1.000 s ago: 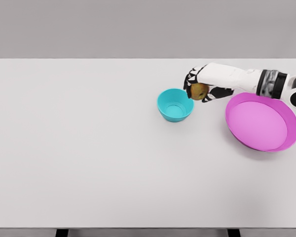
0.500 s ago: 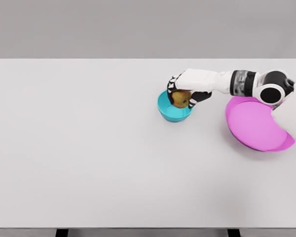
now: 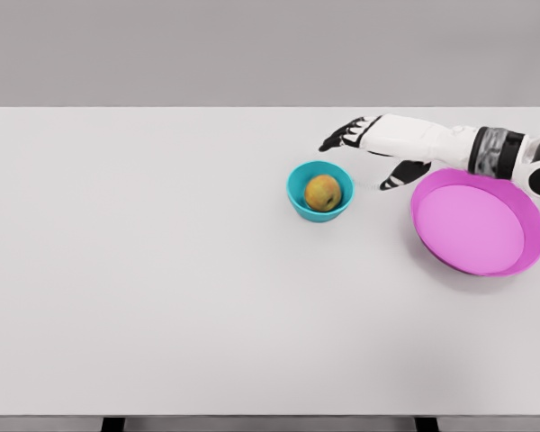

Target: Put the apple from the pink plate into the blue bowl with your right arm

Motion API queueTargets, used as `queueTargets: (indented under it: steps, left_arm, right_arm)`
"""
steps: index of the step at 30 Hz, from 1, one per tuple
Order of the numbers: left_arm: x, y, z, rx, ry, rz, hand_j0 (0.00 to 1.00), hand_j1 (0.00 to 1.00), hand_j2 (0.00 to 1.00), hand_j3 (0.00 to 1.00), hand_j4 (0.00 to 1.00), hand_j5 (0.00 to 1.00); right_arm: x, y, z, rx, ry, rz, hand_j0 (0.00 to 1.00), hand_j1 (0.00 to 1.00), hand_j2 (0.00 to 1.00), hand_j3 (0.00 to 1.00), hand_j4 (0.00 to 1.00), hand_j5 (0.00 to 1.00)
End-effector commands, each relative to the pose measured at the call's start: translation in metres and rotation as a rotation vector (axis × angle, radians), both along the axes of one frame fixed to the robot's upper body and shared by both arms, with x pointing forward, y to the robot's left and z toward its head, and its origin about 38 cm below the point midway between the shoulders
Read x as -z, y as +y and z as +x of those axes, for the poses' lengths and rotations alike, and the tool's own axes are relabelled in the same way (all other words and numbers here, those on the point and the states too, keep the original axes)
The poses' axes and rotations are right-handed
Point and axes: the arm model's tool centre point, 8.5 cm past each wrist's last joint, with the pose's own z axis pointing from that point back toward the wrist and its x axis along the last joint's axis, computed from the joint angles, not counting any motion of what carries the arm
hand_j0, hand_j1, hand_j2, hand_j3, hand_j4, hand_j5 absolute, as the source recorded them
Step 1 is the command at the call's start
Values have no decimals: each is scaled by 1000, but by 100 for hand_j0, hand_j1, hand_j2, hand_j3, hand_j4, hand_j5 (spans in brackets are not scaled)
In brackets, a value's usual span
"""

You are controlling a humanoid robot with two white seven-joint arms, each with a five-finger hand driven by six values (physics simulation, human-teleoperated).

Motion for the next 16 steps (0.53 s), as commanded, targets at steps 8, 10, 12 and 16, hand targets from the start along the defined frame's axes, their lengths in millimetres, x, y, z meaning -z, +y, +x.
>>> queueTargets:
  steps: [8, 10, 12, 16]
  left_arm:
    - [0, 0, 0, 0, 0, 0, 100, 100, 100, 100, 100, 100]
    - [0, 0, 0, 0, -1, 0, 100, 100, 100, 100, 100, 100]
    - [0, 0, 0, 0, 0, 0, 100, 100, 100, 100, 100, 100]
    - [0, 0, 0, 8, -2, 0, 100, 100, 100, 100, 100, 100]
  right_arm:
    - [-23, -153, -44, 372, -84, 318, 100, 100, 100, 100, 100, 100]
    - [0, -147, -50, 372, -37, 326, 100, 100, 100, 100, 100, 100]
    - [8, -142, -50, 369, -21, 332, 100, 100, 100, 100, 100, 100]
    - [22, -132, -52, 360, 7, 349, 100, 100, 100, 100, 100, 100]
